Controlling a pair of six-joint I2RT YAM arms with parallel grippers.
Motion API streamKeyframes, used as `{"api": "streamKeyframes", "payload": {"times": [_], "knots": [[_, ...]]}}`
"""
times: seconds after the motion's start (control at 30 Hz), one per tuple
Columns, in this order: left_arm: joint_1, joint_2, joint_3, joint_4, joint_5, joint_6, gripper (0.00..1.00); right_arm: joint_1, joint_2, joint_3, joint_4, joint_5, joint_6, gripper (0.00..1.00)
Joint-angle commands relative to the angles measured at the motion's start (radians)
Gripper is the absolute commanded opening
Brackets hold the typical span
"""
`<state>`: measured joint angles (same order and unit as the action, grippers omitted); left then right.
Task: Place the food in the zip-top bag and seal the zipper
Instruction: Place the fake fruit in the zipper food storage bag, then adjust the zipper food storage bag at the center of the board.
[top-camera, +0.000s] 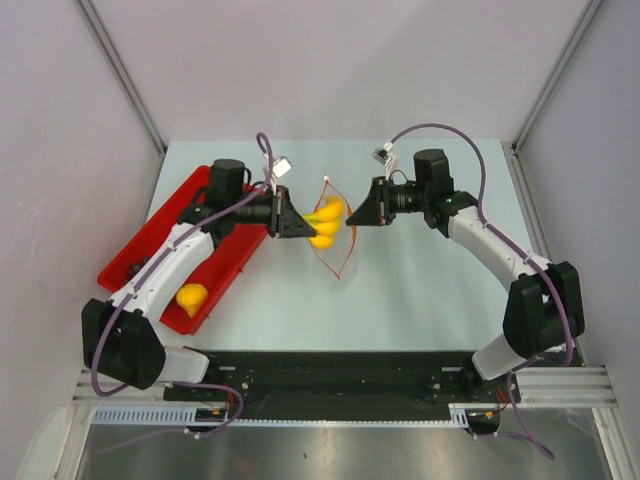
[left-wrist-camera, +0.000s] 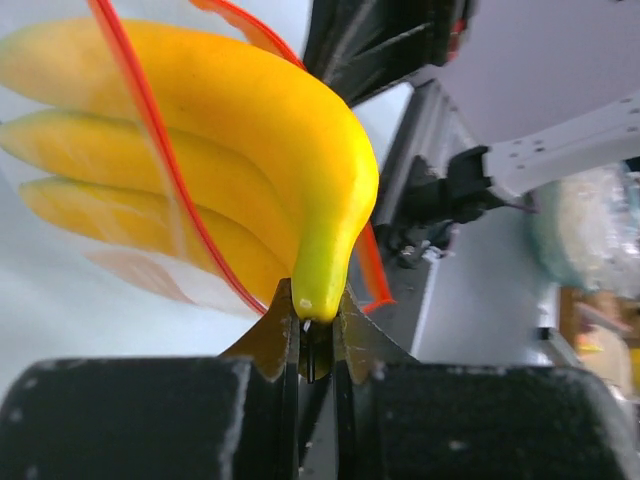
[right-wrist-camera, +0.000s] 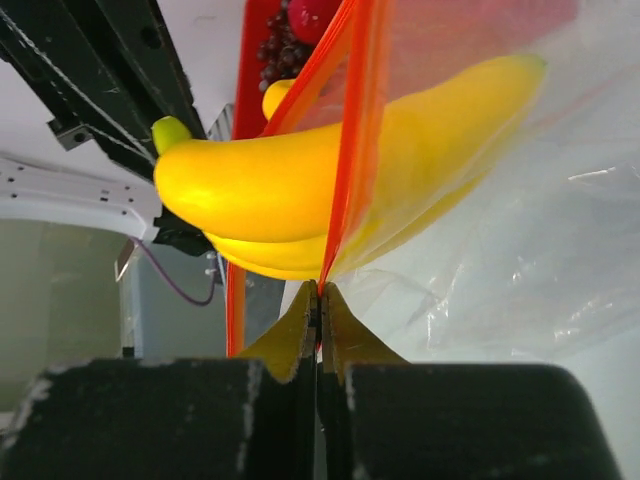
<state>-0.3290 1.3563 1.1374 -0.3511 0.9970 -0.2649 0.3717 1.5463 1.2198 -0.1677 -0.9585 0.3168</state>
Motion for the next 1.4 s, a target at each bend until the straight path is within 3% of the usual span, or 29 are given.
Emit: {"api": "streamKeyframes", "payload": {"times": [0.0, 0.13, 0.3, 0.63, 0.7, 0.73, 0.77, 0.8, 0.87, 0.97, 1.07, 1.17, 1.3, 1.37], "knots": [[-0.073, -0.002, 0.090, -0.093, -0.171, 0.183, 0.00, 0.001, 0.000, 0.041, 0.054, -0.135, 0.057, 0.00], [-0.195, 0.027, 0.146, -0.192, -0.352, 0.386, 0.00, -0.007, 0.012, 0.041, 0.131, -0.183, 0.137, 0.00], [-0.297, 0.037, 0.170, -0.261, -0.620, 0.533, 0.00, -0.022, 0.023, 0.041, 0.158, -0.215, 0.212, 0.00], [-0.498, 0.047, 0.160, -0.357, -0.922, 0.760, 0.00, -0.043, 0.023, 0.041, 0.160, -0.210, 0.214, 0.00], [-0.522, 0.049, 0.168, -0.359, -0.974, 0.762, 0.10, -0.043, 0.026, 0.041, 0.157, -0.200, 0.206, 0.00], [-0.524, 0.046, 0.182, -0.358, -0.972, 0.744, 0.22, -0.042, 0.028, 0.041, 0.149, -0.197, 0.197, 0.00], [-0.524, 0.044, 0.196, -0.358, -0.971, 0.728, 0.49, -0.042, 0.029, 0.041, 0.133, -0.192, 0.173, 0.00], [-0.524, 0.046, 0.214, -0.362, -0.969, 0.710, 0.59, -0.042, 0.029, 0.041, 0.117, -0.178, 0.156, 0.00], [-0.522, 0.050, 0.290, -0.385, -0.953, 0.665, 0.73, -0.045, 0.035, 0.041, 0.062, -0.171, 0.116, 0.00], [-0.513, 0.037, 0.373, -0.410, -0.931, 0.624, 0.86, -0.060, 0.040, 0.041, 0.010, -0.164, 0.067, 0.00], [-0.481, 0.009, 0.419, -0.423, -0.890, 0.595, 0.91, -0.085, 0.038, 0.041, -0.010, -0.164, 0.048, 0.00], [-0.415, -0.014, 0.433, -0.462, -0.834, 0.563, 0.90, -0.122, 0.044, 0.041, 0.016, -0.219, 0.106, 0.00], [-0.184, -0.057, 0.275, -0.428, -0.672, 0.379, 0.88, -0.132, 0.031, 0.041, 0.022, -0.230, 0.100, 0.00], [-0.127, -0.057, 0.220, -0.382, -0.575, 0.316, 0.87, -0.131, 0.034, 0.041, 0.023, -0.232, 0.102, 0.00]]}}
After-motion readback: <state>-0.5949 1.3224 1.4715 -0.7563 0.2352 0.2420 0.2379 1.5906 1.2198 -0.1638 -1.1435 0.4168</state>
